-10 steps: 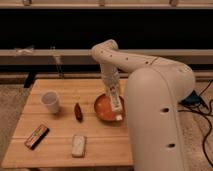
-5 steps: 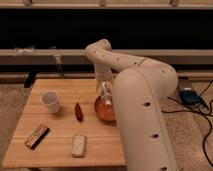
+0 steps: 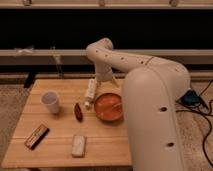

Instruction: Place the bottle in the ceramic bowl

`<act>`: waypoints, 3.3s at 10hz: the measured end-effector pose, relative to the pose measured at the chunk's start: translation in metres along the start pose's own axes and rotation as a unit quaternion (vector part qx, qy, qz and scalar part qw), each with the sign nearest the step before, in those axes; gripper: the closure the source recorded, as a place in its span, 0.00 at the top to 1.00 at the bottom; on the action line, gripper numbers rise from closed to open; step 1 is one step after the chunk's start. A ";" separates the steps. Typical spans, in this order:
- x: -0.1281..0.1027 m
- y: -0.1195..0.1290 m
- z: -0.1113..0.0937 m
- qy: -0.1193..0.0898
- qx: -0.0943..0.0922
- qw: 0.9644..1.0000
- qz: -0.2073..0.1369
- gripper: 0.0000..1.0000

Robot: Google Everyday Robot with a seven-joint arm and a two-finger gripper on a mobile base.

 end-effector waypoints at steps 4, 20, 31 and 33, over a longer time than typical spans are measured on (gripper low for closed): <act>-0.012 -0.013 -0.017 0.046 0.015 0.999 0.017 0.80; 0.095 -0.117 0.040 0.043 0.084 0.995 0.044 0.80; 0.116 -0.162 0.091 0.013 0.054 0.998 0.031 0.50; 0.115 -0.165 0.094 0.009 0.052 0.998 0.025 0.29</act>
